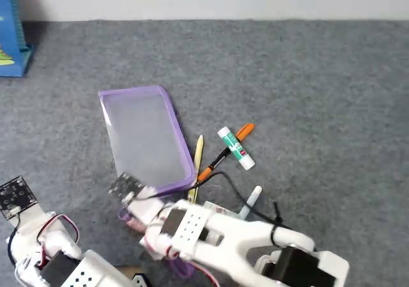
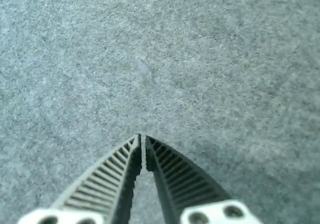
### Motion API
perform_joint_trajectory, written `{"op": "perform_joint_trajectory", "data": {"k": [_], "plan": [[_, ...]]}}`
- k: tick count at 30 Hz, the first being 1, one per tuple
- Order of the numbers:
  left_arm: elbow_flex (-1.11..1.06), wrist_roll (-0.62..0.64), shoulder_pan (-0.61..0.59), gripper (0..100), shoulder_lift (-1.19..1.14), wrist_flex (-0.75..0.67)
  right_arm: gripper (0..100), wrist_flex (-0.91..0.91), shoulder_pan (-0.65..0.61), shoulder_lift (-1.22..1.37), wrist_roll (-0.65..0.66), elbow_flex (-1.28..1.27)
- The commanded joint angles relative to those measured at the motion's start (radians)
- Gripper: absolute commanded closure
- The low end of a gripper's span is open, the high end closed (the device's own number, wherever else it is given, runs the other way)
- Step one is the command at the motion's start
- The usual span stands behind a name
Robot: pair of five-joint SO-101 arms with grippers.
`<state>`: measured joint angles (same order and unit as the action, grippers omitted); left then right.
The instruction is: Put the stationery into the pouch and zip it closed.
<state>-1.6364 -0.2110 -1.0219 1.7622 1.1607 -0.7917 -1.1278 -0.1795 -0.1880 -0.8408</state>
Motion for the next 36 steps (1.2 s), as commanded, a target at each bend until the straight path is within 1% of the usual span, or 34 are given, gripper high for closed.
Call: {"op": "perform_joint_trajectory", "data": {"k": [1,4,8,16,20,21,23,26,28,33,36], "plan": [[0.054,0.006,-0.005,99,-0.008,-0.026,99.1,-0.061,0.11,-0.142,0.092,0.041],[0.054,0.006,-0.005,99,-0.008,-0.026,99.1,-0.113,0.209,-0.259,0.169,0.041],[0.054,0.006,-0.005,99,-0.008,-0.026,99.1,-0.186,0.334,-0.351,0.269,0.041],[0.053,0.006,-0.003,99,-0.008,-0.026,99.0,-0.24,0.504,-0.283,0.463,0.041],[0.053,0.006,-0.003,99,-0.008,-0.026,98.6,-0.249,0.495,-0.274,0.476,0.049],[0.053,0.006,-0.003,99,-0.008,-0.026,97.2,-0.254,0.489,-0.274,0.476,0.057],[0.047,0.006,-0.003,99,-0.008,-0.026,91.5,-0.309,0.484,-0.274,0.466,0.083],[0.042,0.005,-0.003,99,-0.008,-0.041,80.8,-0.383,0.483,-0.274,0.402,0.124],[0.035,0.005,-0.003,99,-0.008,-0.046,77.2,-0.389,0.463,-0.274,0.39,0.13],[0.028,0.005,0.035,99,-0.008,-0.043,80.0,-0.36,0.358,-0.263,0.39,0.126],[0.021,0.005,0.038,99,-0.008,-0.046,82.4,-0.325,0.328,-0.262,0.391,0.124]]}}
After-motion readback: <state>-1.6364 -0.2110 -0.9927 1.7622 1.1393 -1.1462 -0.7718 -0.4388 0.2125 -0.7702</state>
